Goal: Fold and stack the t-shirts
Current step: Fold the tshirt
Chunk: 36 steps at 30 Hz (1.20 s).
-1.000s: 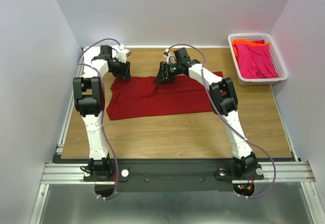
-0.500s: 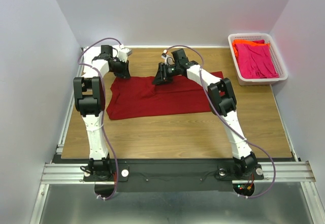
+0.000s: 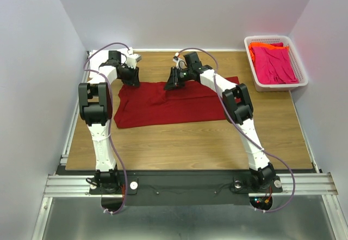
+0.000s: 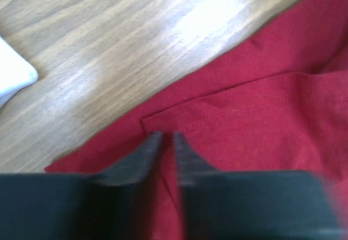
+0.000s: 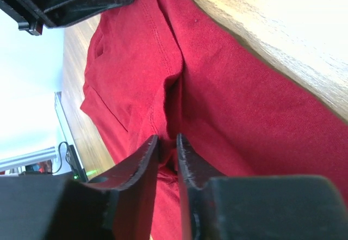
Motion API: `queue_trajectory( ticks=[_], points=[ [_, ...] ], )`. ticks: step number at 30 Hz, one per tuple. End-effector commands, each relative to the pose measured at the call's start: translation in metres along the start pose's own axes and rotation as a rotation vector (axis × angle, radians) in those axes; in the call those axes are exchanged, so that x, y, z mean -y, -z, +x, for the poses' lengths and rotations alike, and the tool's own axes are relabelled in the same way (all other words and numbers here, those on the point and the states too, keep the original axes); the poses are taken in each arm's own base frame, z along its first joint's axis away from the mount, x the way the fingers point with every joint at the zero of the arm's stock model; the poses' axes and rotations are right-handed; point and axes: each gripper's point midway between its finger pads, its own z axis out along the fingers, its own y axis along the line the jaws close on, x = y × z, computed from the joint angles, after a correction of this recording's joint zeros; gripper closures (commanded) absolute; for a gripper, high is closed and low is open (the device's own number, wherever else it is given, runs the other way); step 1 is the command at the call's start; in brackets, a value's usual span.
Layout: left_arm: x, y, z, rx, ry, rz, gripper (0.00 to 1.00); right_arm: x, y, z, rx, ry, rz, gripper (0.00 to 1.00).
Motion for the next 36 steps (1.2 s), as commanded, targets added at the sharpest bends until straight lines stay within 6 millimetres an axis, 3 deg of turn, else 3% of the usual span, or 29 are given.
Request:
queue_trajectory(
  ticks=[1, 11, 22, 36],
  points=[
    [-0.005, 0.024, -0.034, 0.074, -0.033, -0.071, 0.64, -0.011, 0.0, -0.014, 0.044, 0.062, -0.014, 0.78],
    [-0.012, 0.012, -0.027, 0.052, -0.008, -0.075, 0.55, -0.007, -0.001, -0.012, 0.042, 0.06, -0.006, 0.99],
    [0.004, 0.008, -0.032, 0.07, -0.01, 0.007, 0.59, -0.004, -0.002, -0.011, 0.042, 0.06, 0.003, 0.99],
    [-0.01, 0.003, -0.026, 0.048, 0.022, -0.061, 0.54, -0.003, -0.002, -0.009, 0.038, 0.063, 0.002, 0.99]
  ],
)
